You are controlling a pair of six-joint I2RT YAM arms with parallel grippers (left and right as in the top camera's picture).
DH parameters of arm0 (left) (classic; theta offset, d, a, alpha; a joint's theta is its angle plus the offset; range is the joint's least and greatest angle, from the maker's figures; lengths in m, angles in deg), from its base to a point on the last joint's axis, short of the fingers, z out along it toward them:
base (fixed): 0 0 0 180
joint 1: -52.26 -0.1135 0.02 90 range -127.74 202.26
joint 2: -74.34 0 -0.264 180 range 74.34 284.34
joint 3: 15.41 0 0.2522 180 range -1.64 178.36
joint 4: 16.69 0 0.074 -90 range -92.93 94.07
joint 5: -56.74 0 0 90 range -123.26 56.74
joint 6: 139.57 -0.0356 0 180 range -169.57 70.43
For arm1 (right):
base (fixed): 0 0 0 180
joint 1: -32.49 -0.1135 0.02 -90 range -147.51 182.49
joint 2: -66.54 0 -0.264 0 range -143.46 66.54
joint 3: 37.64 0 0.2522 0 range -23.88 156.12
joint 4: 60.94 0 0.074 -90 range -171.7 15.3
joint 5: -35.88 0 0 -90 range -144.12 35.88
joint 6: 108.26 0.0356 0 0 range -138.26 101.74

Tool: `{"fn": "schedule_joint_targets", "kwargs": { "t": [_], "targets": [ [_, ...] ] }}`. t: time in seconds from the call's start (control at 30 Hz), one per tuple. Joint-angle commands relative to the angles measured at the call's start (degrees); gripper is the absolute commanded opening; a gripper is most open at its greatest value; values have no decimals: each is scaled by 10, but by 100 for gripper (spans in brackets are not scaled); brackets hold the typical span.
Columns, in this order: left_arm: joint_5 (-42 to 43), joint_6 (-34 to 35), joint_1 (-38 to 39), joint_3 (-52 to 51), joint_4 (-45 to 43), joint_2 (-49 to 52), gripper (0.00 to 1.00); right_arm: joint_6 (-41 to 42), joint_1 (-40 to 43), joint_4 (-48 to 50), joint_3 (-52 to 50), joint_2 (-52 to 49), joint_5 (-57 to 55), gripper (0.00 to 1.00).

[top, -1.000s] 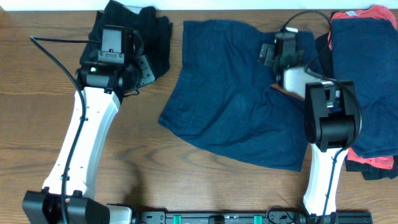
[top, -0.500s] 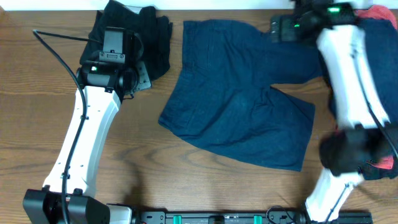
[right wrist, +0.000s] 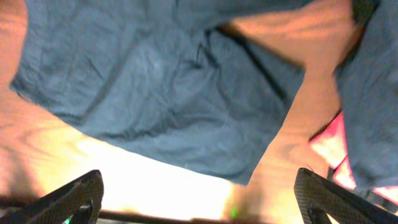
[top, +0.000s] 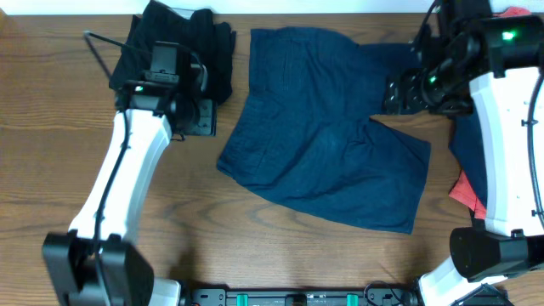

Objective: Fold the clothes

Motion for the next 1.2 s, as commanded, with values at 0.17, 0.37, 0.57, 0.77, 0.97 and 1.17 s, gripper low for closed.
{"fn": "schedule_joint_targets", "kwargs": {
  "t": [0.17, 0.37, 0.57, 0.77, 0.97, 1.17],
  "targets": [
    [15, -18, -1, -23, 15, 61, 62, 73, -15, 87, -199, 42, -17, 93],
    [47, -23, 1, -23, 7, 91, 63, 101, -13, 185, -373, 100, -23, 91],
    [90, -75, 1, -26, 7, 123, 61, 109, -14, 233, -486, 139, -23, 91],
    [109, -101, 1, -43, 7, 151, 60, 119, -14, 265, -560, 143, -12, 91],
    [118, -103, 1, -72, 5, 151, 61, 110, -13, 264, -569, 143, -27, 92],
    [161, -102, 1, -118, -35, 155, 61, 111, -13, 264, -570, 143, -27, 92]
  ]
}}
